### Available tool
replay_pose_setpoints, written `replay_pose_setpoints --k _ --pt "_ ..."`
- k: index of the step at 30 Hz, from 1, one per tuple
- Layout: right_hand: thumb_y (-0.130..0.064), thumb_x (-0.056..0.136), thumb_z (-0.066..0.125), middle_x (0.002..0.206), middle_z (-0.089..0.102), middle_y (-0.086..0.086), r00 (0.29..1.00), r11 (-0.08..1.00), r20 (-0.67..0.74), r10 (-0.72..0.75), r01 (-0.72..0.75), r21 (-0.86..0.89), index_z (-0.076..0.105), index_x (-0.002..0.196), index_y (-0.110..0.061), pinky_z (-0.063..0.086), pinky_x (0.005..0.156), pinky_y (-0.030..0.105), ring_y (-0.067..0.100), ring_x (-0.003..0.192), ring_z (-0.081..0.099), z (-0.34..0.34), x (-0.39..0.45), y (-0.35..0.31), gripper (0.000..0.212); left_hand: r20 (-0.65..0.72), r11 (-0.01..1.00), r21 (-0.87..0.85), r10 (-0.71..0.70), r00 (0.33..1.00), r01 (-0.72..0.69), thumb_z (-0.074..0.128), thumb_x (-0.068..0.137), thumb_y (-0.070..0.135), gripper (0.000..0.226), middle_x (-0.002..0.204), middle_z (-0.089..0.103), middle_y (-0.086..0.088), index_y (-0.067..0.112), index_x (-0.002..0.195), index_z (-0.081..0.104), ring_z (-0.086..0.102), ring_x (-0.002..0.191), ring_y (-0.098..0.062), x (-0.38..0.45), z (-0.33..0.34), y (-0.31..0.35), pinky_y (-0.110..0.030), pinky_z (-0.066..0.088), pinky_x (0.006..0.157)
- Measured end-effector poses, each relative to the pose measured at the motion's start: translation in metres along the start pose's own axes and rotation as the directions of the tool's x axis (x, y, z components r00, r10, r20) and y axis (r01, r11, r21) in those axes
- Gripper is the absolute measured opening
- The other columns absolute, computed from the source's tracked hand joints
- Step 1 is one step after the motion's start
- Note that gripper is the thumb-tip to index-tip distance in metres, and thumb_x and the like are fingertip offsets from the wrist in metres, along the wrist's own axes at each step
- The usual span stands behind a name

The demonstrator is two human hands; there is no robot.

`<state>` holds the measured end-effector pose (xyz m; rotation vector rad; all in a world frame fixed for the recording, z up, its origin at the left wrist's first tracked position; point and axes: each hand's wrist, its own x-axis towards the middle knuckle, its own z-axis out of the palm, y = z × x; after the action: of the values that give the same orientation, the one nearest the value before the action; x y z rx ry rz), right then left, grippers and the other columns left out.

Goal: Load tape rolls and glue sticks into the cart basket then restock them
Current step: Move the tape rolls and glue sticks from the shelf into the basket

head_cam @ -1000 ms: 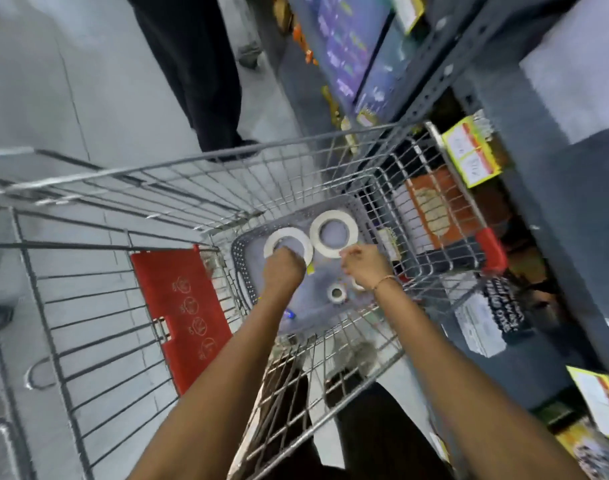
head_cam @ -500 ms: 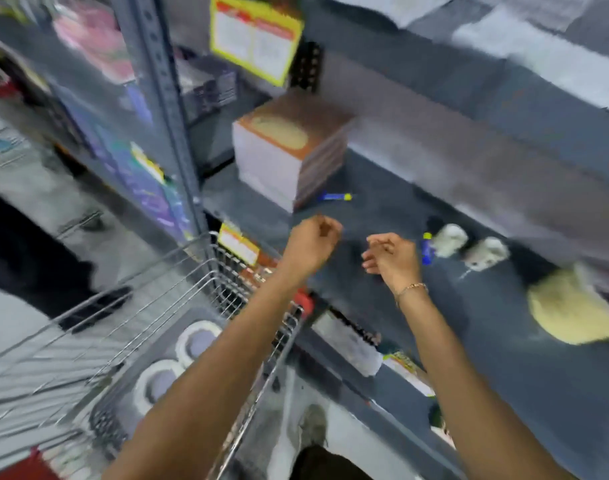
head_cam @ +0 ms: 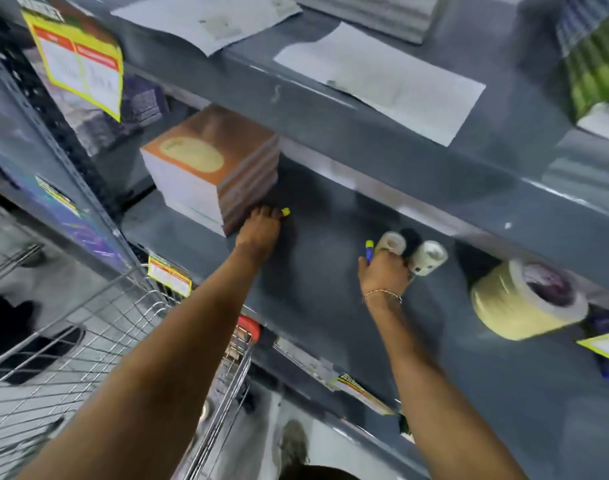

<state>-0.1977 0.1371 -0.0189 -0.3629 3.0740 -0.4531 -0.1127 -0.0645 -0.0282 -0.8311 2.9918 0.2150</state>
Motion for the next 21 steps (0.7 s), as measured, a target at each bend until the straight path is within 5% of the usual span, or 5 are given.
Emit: replay_pose_setpoints --k 8,10,14,17,21 --pt "-0.025 0.090 0.056 0.103 0.069 0.024 0.984 0.991 0.133 -0.121 0.113 0.070 0.067 0.100 -0.002 0.051 0.079 0.038 0.039 0.099 0.063 0.000 -0.024 -0.017 0.027 -0.117 0.933 -0.338 -0.174 0.978 0.126 0.052 0.091 0.012 0.024 0.118 0.061 -0.022 0.002 0.112 0.057 0.055 0.112 -0.039 -0.045 0.002 0.005 -0.044 0.043 0.089" --pt "-0.020 0.094 0.050 0.103 0.070 0.024 0.947 0.957 0.232 -0.221 0.164 0.241 0.066 0.100 -0.004 0.049 0.078 0.038 0.039 0.096 0.063 0.000 -0.042 -0.033 0.023 -0.118 0.774 -0.614 -0.287 0.951 0.157 0.057 0.090 0.014 0.028 0.110 0.069 -0.017 0.006 0.117 0.060 0.063 0.105 -0.031 -0.073 0.004 -0.013 -0.036 0.048 0.085" --pt "-0.008 0.095 0.046 0.101 0.071 0.023 0.790 0.788 0.425 -0.443 0.117 0.604 0.064 0.101 -0.003 0.049 0.077 0.034 0.029 0.091 0.064 0.018 -0.108 -0.089 0.019 0.053 0.202 -0.969 -0.394 0.918 0.143 0.058 0.091 0.004 0.017 0.080 0.065 0.000 0.009 0.105 0.065 0.062 0.065 0.000 -0.164 0.014 -0.079 -0.012 0.052 0.062" --pt "0.001 0.091 0.053 0.090 0.066 0.022 0.641 0.737 0.547 -0.538 0.043 0.675 0.064 0.087 -0.004 0.044 0.065 0.026 0.021 0.082 0.057 0.056 -0.168 -0.129 0.012 0.309 -0.058 -0.944 -0.510 0.803 0.326 0.058 0.089 0.001 0.024 0.056 0.062 0.010 0.020 0.075 0.061 0.055 0.046 0.002 -0.241 0.040 -0.134 -0.016 0.049 0.054" --pt "-0.006 0.082 0.066 0.074 0.057 0.020 0.345 0.836 0.763 -0.546 0.281 0.471 0.071 0.086 0.004 0.034 0.065 0.028 0.016 0.075 0.048 0.148 -0.270 -0.167 0.011 0.647 -0.292 -0.736 -0.569 0.508 0.611 0.047 0.087 -0.008 0.029 0.031 0.054 0.008 0.009 0.063 0.049 0.049 0.031 0.000 -0.349 0.106 -0.200 -0.021 0.040 0.051"
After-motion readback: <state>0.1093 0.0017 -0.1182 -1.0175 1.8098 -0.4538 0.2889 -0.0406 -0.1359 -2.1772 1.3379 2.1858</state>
